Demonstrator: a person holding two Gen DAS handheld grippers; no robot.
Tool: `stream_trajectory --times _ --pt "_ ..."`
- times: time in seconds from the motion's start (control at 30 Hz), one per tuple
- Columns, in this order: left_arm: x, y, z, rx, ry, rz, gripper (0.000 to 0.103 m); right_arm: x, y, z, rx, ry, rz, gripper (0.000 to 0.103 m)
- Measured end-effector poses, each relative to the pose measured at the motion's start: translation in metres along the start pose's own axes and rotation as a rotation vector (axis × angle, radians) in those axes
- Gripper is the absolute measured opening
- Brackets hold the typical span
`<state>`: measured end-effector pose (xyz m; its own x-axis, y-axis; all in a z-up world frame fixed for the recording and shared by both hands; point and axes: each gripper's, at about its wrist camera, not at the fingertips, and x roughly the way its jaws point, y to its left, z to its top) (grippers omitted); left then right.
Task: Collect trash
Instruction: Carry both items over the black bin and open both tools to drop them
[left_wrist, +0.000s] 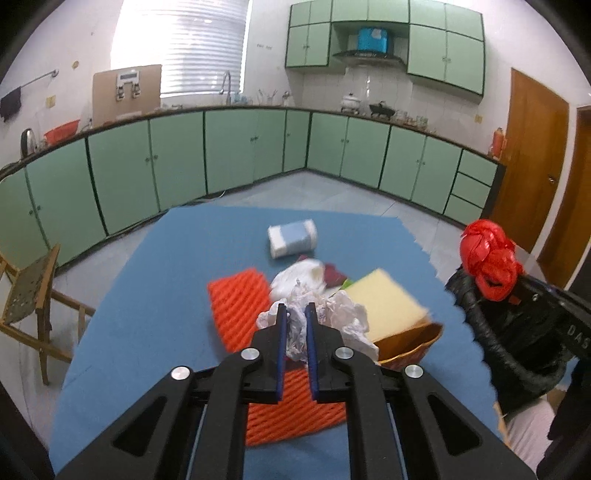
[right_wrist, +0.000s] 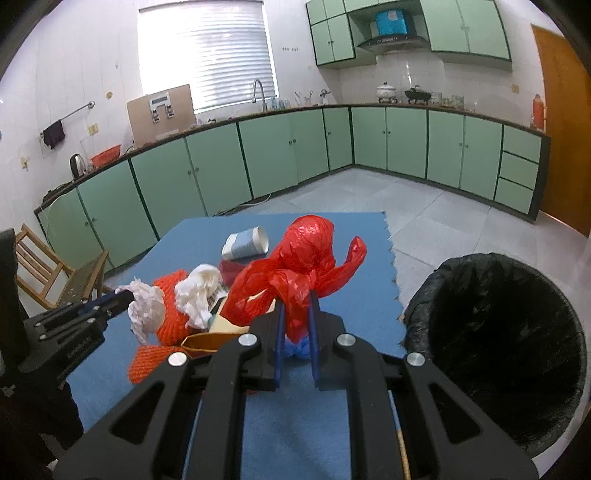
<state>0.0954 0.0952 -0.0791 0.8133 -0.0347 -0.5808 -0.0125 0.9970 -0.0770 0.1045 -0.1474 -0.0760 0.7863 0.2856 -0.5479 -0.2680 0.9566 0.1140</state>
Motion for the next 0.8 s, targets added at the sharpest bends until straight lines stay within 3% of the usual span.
stream_trajectory --times 0.27,0.53,0.8 --pt "-0.001 -0.04 0.028 0.042 -0.033 -0.097 0.01 -0.029 -0.038 0.009 0.031 -0.052 -0.072 0.01" --pt "0.017 -0.119 0.047 0.118 -0.052 -0.239 0.01 -0.057 -0.112 0.003 0.105 -0.078 -0.21 0.01" --pt "0.053 -0.208 0.054 0.176 -0.016 -0.371 0.01 -0.067 -0.188 -0.021 0.166 -0.035 -0.34 0.01"
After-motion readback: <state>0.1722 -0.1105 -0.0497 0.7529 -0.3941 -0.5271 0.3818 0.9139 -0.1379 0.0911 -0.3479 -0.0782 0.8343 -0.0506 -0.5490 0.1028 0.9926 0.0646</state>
